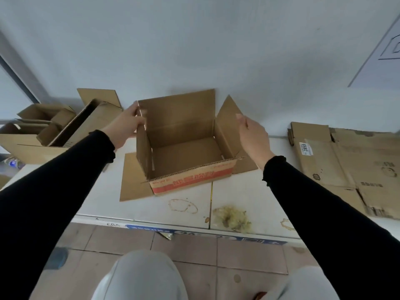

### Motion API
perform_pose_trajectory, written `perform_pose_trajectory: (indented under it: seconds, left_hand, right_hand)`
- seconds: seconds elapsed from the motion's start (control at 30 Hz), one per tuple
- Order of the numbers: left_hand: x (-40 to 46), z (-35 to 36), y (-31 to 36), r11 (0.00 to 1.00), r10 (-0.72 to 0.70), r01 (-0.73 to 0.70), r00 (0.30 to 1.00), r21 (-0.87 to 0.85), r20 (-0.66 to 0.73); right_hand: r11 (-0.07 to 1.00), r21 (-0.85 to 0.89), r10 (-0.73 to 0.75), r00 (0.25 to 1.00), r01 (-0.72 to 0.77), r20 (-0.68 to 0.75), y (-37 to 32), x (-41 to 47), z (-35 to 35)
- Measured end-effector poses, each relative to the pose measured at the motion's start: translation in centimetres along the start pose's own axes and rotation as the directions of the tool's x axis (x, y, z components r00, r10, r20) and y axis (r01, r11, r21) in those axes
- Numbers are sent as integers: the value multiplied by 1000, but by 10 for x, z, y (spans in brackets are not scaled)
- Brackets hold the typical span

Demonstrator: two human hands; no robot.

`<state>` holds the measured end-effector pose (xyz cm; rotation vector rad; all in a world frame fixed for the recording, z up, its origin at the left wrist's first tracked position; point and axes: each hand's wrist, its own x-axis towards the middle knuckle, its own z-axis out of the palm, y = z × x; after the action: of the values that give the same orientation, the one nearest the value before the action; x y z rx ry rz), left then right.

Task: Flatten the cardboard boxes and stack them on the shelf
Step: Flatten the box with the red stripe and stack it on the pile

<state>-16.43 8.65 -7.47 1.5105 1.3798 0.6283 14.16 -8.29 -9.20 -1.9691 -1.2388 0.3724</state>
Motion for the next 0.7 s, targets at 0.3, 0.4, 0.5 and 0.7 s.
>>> perform_pose_trajectory:
  seconds: [0.3, 0.4, 0.5, 0.7]
  left_hand:
    - [-92, -18, 29, 994, -39, 44, 998, -101, 52]
    - [-123, -33, 42, 960, 205, -224, 971, 166, 125]
    - [-151, -33, 48, 716, 478, -501, 859, 487, 181]
    - [-176, -9, 29, 357, 646, -638, 696, 682, 314]
  right_hand:
    - [771, 534, 326, 936, -346, 137, -26, -21, -57]
    - [694, 661, 301, 949, -285, 93, -44, -37, -85]
    - [608, 762, 292, 955, -226, 49, -45, -48, -102]
    - [495, 822, 332, 936, -280, 118, -14, -69, -100]
